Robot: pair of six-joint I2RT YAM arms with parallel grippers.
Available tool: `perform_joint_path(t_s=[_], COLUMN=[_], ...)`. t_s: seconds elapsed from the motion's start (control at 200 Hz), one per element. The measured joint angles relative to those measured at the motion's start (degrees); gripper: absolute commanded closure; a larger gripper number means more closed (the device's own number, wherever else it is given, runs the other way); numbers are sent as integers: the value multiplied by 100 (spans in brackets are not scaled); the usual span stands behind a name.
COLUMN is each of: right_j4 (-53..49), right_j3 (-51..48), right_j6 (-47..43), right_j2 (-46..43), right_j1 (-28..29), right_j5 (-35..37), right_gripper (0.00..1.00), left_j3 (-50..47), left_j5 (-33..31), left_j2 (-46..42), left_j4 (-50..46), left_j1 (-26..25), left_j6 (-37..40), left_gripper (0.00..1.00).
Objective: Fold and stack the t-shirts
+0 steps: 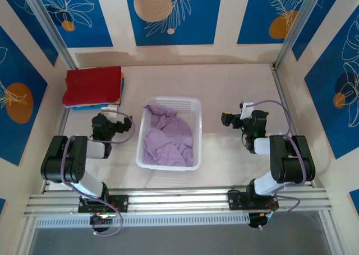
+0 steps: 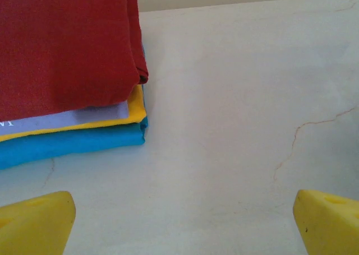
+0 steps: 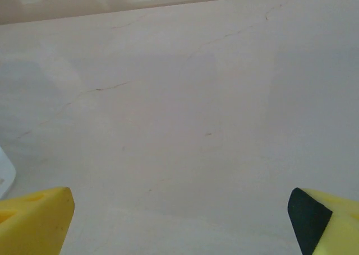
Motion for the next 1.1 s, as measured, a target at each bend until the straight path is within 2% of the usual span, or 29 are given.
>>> perform_joint_path(t_s=[0.68, 0.85, 0.91, 0.985, 1.1], right_j4=[-46, -85, -490, -1491, -3071], right_j3=[2, 26, 184, 634, 1657], right_j6=[2, 15, 83, 243, 466], right_j2=[0, -2, -61, -378, -1060], right_j1=[22, 28, 50, 94, 243], right_j5=[111, 199, 415, 804, 1408], right_gripper=[1, 1, 1, 1, 1], left_j3=[0, 0, -7, 11, 629], left_j5=[-22, -297, -498, -697, -1088], left_j2=[0, -4, -87, -503, -1521], left_j4=[0, 0, -87, -520, -2310], left_j1=[0, 0, -7, -37, -48], left_j6=[0, -37, -74, -118, -192], left_gripper=[1, 1, 1, 1, 1])
